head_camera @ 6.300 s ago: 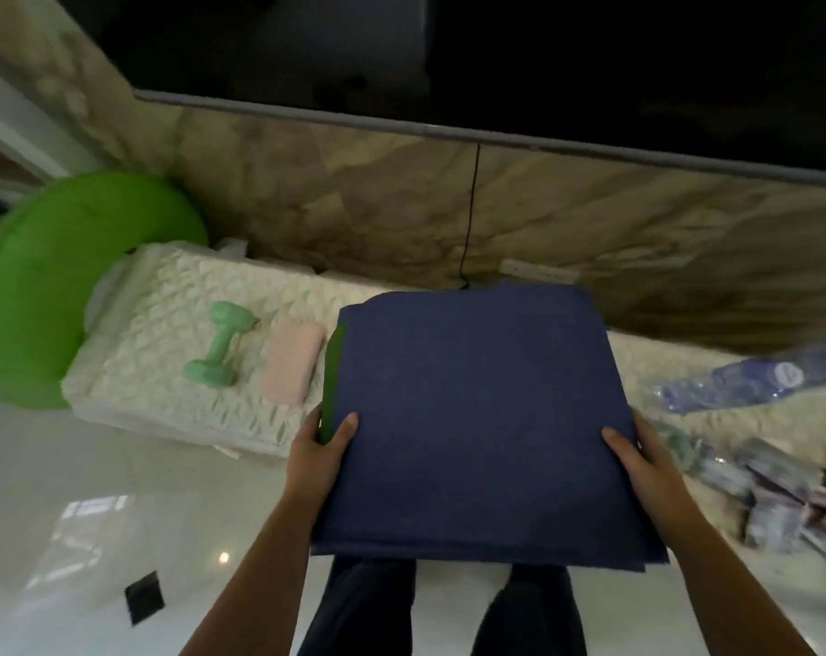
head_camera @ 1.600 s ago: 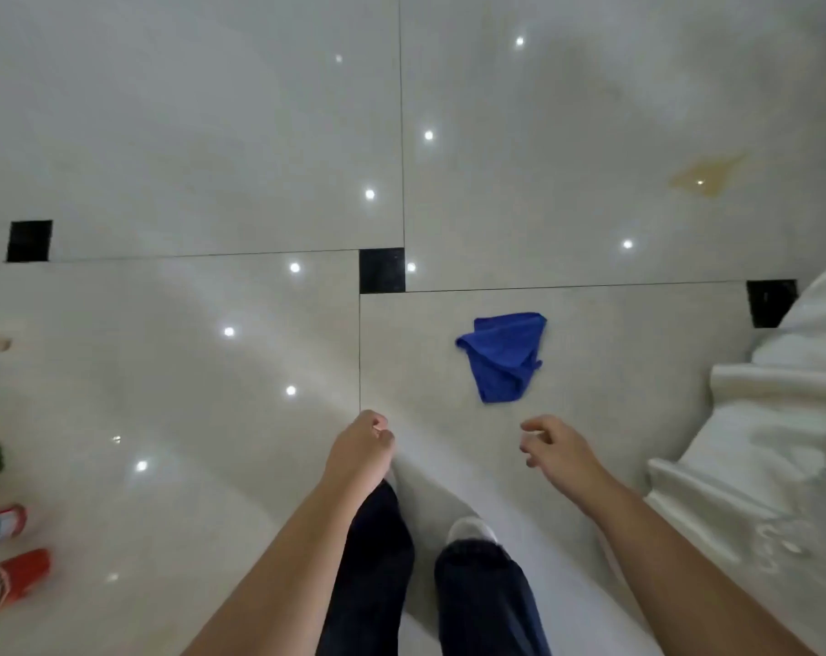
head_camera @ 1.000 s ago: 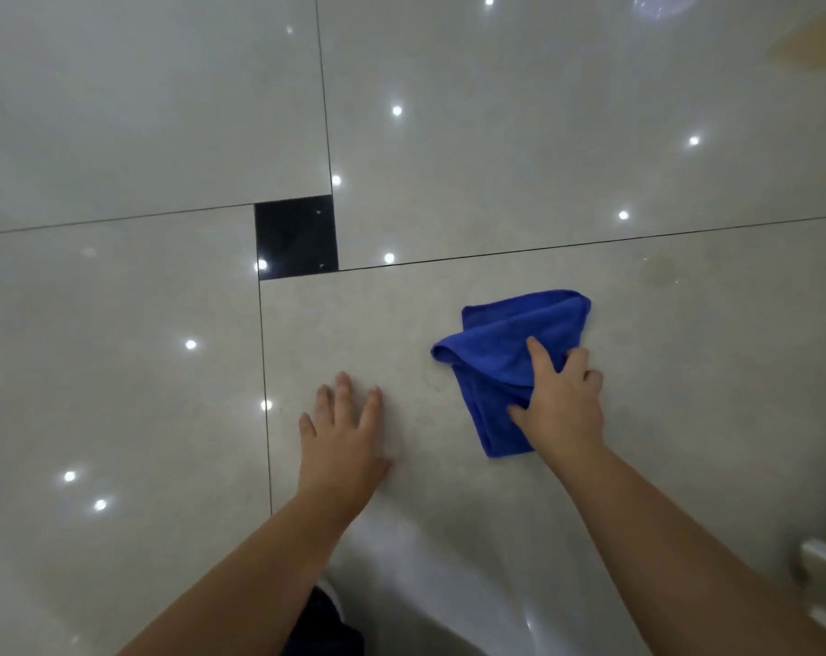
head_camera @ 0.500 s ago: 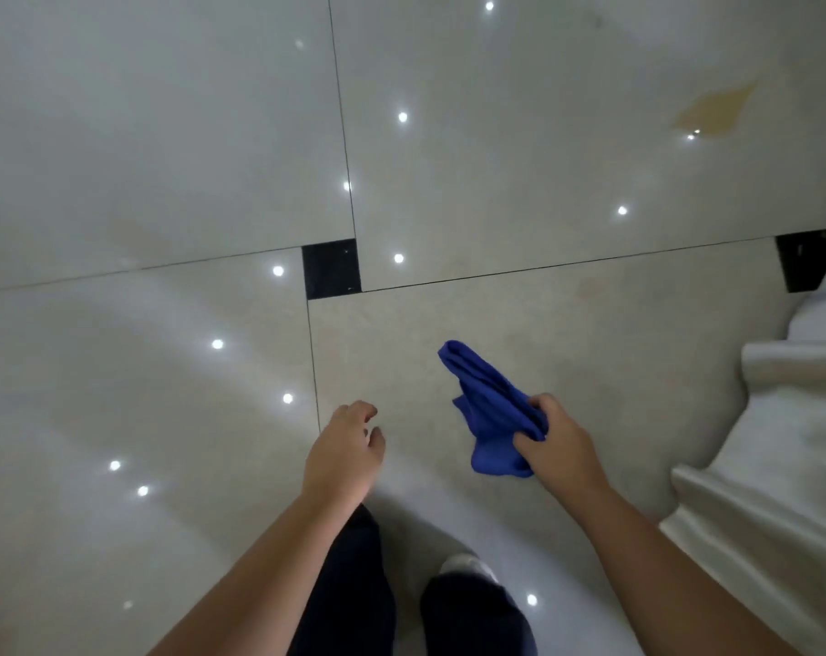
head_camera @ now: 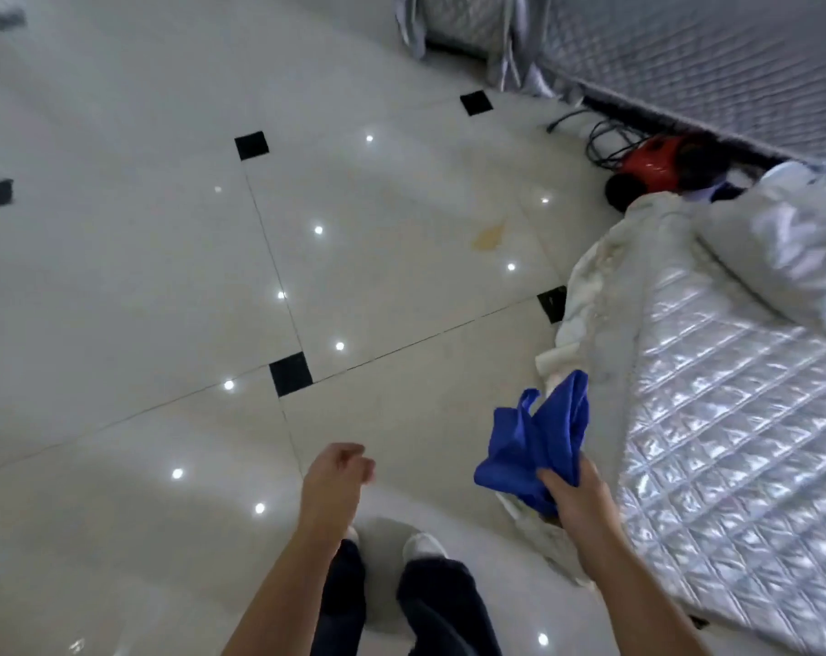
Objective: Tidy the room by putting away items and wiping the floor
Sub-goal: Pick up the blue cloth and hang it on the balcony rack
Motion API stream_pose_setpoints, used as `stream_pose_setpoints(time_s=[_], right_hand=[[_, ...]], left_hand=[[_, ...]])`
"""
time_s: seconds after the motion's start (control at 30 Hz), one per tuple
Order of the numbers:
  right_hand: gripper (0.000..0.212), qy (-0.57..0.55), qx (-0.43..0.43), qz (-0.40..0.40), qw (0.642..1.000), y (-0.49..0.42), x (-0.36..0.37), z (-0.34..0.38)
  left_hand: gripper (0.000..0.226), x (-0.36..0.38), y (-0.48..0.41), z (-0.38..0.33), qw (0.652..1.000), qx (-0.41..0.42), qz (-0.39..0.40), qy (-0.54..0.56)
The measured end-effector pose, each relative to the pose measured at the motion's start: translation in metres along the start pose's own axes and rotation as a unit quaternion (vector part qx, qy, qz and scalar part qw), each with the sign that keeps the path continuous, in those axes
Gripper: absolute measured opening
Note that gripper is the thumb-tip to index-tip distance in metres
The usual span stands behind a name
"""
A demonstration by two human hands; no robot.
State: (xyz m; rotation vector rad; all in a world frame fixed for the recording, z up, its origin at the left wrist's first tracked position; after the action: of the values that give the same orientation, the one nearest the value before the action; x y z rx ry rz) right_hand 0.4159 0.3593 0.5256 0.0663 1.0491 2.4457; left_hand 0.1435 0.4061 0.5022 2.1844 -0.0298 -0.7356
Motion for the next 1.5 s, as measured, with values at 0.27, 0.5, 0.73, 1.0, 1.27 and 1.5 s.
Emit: stream_pose_setpoints(time_s=[0.27,0.5,0.73,1.0,1.27,1.5], right_hand=[[0.016,-0.172,-0.045,-0.141,0.974,0.177,-0.099,0.024],[0.016,-0.369,-0.005,-0.319,0.873,0.323,-0.146,-0.075],[0.019,-0.508,0.05,-0.456,0.729,0.432,-0.165,-0.194],[0.025,-0.651,0.104,-0.544,0.519,0.505,-0.199,-0.315],[0.016,-0.688,0.116,-0.571,0.433,0.535,-0.308,-0.378],[0.019,-0.687,0.095,-0.546,0.47,0.488,-0.489,-0.384]], left_hand=[[0.015,-0.012,0.106,-0.105,0.952,0.216,0.121,-0.182],[0.017,-0.004,0.17,-0.104,0.892,0.289,0.194,-0.289],[0.019,0.095,0.263,-0.085,0.775,0.329,0.321,-0.434],[0.018,0.253,0.389,-0.016,0.602,0.337,0.392,-0.608],[0.014,0.406,0.5,-0.001,0.535,0.363,0.374,-0.665],[0.013,0.538,0.545,-0.041,0.534,0.325,0.36,-0.692]])
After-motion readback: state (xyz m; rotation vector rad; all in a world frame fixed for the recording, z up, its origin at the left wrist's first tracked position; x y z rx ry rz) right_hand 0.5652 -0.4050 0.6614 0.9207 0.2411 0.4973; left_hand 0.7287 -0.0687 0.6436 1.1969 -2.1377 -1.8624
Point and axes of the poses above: each hand's wrist, its own y-axis away from the middle knuckle, its own x-axis out of the palm, z = x × y, the point moved 6 cm from there along -y, towards the middle knuckle, and after that the axes turned 15 degrees about -y, right-handed, at the moved point
